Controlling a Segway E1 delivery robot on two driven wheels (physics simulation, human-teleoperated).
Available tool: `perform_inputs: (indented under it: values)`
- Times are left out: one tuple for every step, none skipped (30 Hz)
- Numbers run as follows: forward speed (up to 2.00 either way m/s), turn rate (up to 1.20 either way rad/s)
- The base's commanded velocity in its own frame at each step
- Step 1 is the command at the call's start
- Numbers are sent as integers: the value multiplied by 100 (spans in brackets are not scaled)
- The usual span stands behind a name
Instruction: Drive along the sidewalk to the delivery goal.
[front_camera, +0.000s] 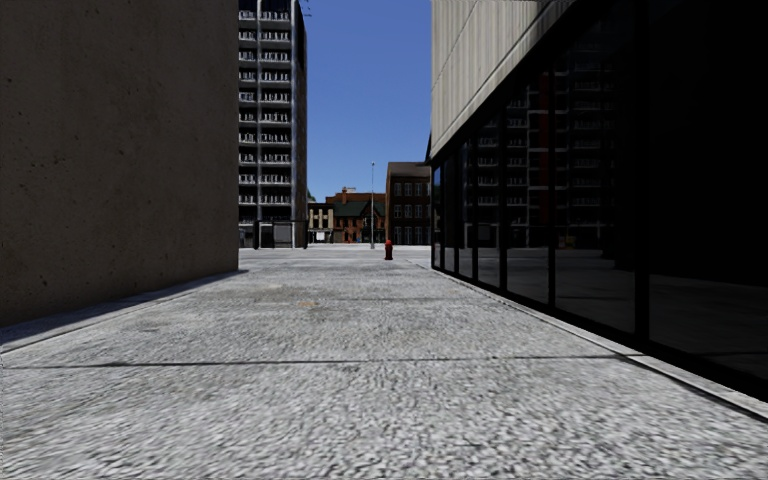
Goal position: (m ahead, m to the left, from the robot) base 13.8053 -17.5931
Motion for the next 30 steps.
perform_inputs:
  values:
    - [200, 0]
    - [200, 0]
    - [200, 0]
    - [200, 0]
    - [200, 0]
    - [200, 0]
    - [200, 0]
    - [200, 0]
    - [200, 0]
    - [200, 0]
    - [200, 0]
    - [200, 0]
    - [200, 0]
    - [200, 0]
    - [200, 0]
    - [200, 0]
    - [200, 0]
    - [200, 0]
    - [200, 0]
    - [200, 0]
    - [200, 0]
    - [200, 0]
    - [200, 0]
    - [200, 0]
    - [200, 0]
    - [200, 0]
    - [200, 0]
    - [200, 0]
    - [200, 0]
    - [200, 0]
